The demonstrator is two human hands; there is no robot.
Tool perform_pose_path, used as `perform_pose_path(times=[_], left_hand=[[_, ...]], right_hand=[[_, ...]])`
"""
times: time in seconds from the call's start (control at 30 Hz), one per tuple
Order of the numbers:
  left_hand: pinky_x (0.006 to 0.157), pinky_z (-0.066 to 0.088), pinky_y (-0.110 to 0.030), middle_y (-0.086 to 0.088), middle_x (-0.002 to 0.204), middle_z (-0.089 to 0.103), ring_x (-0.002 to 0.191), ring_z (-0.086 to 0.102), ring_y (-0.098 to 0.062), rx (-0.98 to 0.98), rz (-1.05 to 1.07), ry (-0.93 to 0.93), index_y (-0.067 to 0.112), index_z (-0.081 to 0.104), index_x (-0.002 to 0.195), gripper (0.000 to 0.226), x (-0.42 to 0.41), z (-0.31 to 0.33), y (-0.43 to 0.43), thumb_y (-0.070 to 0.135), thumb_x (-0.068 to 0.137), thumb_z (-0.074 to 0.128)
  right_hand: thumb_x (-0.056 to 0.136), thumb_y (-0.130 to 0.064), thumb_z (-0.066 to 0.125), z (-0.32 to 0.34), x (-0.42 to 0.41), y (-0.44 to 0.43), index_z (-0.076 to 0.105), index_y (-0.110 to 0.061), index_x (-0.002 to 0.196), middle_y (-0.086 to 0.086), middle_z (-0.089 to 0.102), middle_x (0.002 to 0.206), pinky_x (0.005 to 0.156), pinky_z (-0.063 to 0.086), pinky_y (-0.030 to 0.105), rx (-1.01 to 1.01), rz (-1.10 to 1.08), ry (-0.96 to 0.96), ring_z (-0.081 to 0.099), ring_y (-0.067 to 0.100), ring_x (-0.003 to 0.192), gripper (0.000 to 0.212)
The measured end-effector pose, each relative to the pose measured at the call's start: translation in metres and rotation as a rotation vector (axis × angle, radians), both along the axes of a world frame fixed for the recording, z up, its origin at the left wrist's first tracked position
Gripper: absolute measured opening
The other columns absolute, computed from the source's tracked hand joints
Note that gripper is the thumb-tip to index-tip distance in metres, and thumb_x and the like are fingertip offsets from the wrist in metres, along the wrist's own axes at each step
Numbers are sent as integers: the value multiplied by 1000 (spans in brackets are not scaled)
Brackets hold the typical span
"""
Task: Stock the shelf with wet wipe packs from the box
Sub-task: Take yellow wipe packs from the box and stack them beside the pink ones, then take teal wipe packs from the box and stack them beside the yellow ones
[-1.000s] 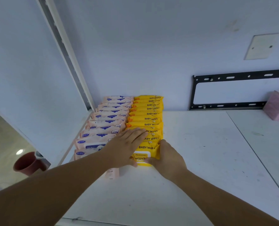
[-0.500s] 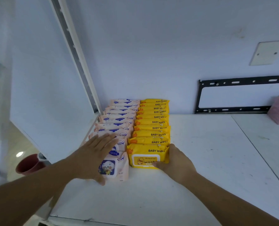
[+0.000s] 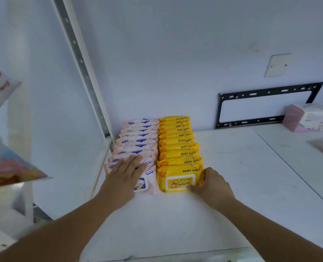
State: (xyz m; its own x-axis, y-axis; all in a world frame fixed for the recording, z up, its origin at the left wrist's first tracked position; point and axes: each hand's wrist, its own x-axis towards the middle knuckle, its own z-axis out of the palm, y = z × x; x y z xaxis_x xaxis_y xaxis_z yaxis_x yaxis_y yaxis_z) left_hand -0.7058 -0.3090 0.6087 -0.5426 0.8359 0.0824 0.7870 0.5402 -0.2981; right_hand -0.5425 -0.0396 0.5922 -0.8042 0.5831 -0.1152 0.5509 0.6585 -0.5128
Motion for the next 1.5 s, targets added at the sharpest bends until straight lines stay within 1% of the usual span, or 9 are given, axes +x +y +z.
perform_pose_path(times=[0.13, 0.37, 0.53, 0.63, 0.83, 0.93, 1.03, 1.3, 1.5], left_hand=[[110, 40, -54, -12, 153, 44, 138, 46, -33, 55, -29, 5, 17, 52, 141, 102, 1, -2, -3, 44, 50, 90], [109, 39, -55, -13, 151, 45, 136, 47, -34, 68, -15, 0, 16, 45, 145, 118, 17, 4, -8, 72, 48, 83], [101, 42, -44, -5, 134, 54, 121, 53, -29, 232, -150, -61, 18, 55, 133, 68, 77, 24, 14, 68, 88, 41], [95, 42, -37, 5, 123, 58, 114, 54, -19, 248, -377, -139, 26, 62, 121, 47, 134, 30, 57, 58, 90, 47], [86, 51, -28, 24, 105, 59, 99, 57, -1, 164, -436, -499, 37, 61, 110, 38, 260, 0, 166, 65, 87, 49], [84, 48, -20, 30, 107, 56, 102, 54, 7, 126, -457, -628, 44, 57, 112, 29, 323, -23, 208, 60, 89, 56], [83, 41, -9, 27, 108, 58, 102, 55, 6, 88, -494, -730, 35, 63, 114, 28, 381, -45, 239, 50, 90, 64], [94, 49, -31, 15, 118, 59, 107, 56, -3, -226, -529, -893, 31, 61, 118, 33, 466, -125, 311, 50, 91, 61], [98, 49, -35, 15, 123, 58, 116, 56, -7, -464, -522, -988, 32, 59, 118, 32, 485, -200, 360, 50, 92, 59]], right_hand=[[75, -54, 77, -4, 26, -4, 47, -15, 137, 4, 54, 131, 101, 47, 42, -54, -86, 95, 51, 25, 123, 79], [82, -50, 74, -8, 115, 8, 48, -15, 135, 3, 52, 128, 103, 44, 36, -17, -128, 130, 50, 23, 122, 68], [83, -51, 72, -3, 198, 37, 53, -19, 128, -3, 53, 120, 97, 46, 34, -12, -141, 156, 53, 18, 115, 59], [85, -48, 70, -10, 272, 59, 56, -21, 120, -9, 54, 112, 88, 44, 28, 35, -142, 150, 55, 14, 109, 47], [88, -49, 69, -26, 429, 96, 56, -22, 129, -7, 58, 123, 90, 45, 25, -54, -194, 12, 57, 11, 108, 50], [88, -48, 70, -39, 495, 110, 57, -21, 130, -5, 59, 125, 87, 44, 24, -78, -231, -71, 58, 13, 107, 52], [86, -50, 70, -56, 547, 118, 60, -22, 128, -4, 62, 125, 94, 49, 31, -117, -283, -138, 60, 15, 110, 51], [88, -51, 66, -111, 609, 140, 60, -22, 126, -5, 63, 119, 95, 49, 32, -284, -387, -289, 60, 18, 110, 48], [88, -49, 65, -168, 625, 153, 61, -21, 122, -1, 65, 120, 95, 51, 38, -390, -489, -396, 61, 23, 111, 44]])
